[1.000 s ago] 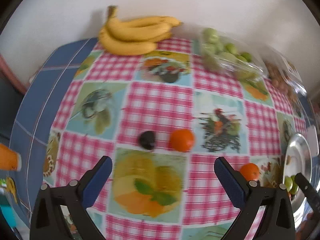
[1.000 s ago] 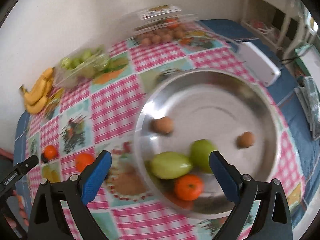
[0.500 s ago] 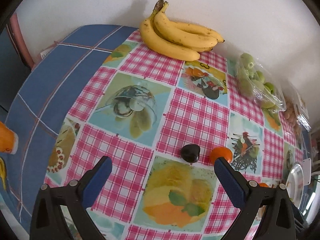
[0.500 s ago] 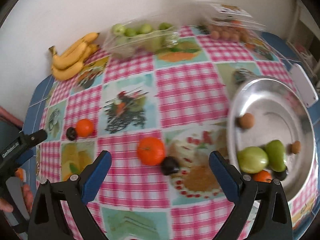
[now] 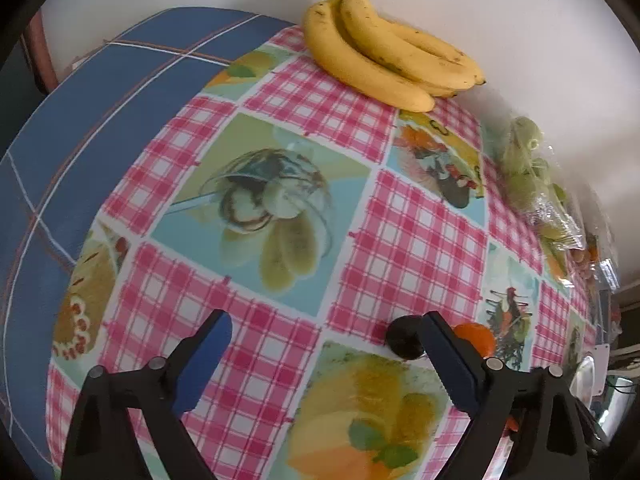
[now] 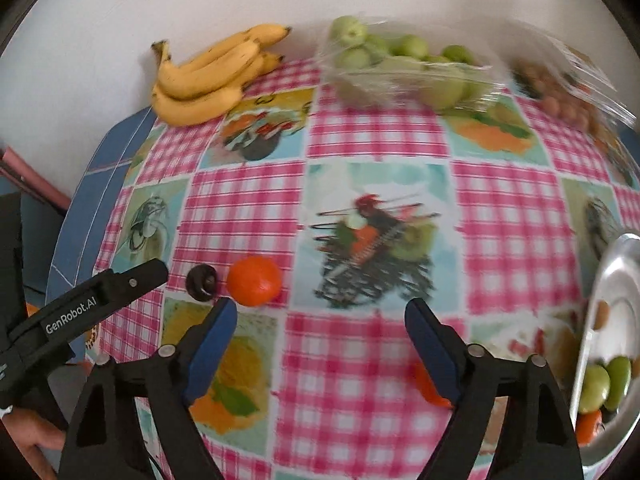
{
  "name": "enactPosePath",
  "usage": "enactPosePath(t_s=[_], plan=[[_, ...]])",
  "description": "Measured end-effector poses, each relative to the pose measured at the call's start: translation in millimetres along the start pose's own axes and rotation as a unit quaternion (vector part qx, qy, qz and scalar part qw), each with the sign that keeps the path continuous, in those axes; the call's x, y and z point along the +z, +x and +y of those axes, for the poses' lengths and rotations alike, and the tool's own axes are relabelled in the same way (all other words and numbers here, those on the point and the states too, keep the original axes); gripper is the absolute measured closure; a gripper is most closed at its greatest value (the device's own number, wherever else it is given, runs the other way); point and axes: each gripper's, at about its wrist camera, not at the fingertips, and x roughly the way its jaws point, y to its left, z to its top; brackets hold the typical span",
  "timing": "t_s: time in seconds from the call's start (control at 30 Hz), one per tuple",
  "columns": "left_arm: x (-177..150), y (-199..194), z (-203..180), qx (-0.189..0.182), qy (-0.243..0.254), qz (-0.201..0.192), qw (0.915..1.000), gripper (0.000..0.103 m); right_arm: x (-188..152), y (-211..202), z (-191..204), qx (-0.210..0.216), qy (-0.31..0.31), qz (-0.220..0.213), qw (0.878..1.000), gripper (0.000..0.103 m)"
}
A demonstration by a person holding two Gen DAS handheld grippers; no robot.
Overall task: Organize fruits
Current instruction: 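Grasp a dark cherry with the left tool while the right tool grasps a tangerine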
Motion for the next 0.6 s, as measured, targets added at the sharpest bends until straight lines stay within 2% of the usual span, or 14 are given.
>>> enactPosePath(t_s=[0.17,0.2,0.27,0.43,0.6], plan=[[1,2,-7,-0.026,-0.001,-0.001,0.9997,0.008,4,16,21,-0.001,-0.033,0.007,0.999,0.02],[1,2,-9,-0.028,-0.001,-0.001,0.9996,0.009,5,19,23,-0.004,-0.038,0.009,0.999,0.022],[1,3,-13,-0.028,0.006,-0.001,0.9996,0.009,5,24,26,-0.004,-0.046,0.013,0.999,0.034],[0,3,-18,-0.033,0.014,-0.001,0.9994,0.01,4,32,28,0.001,-0.051,0.015,0.999,0.035],[-1,5,-23,-0.031,0.02,0.001,0.9993,0.01,5,34,28,0.006,-0.056,0.01,0.998,0.042]])
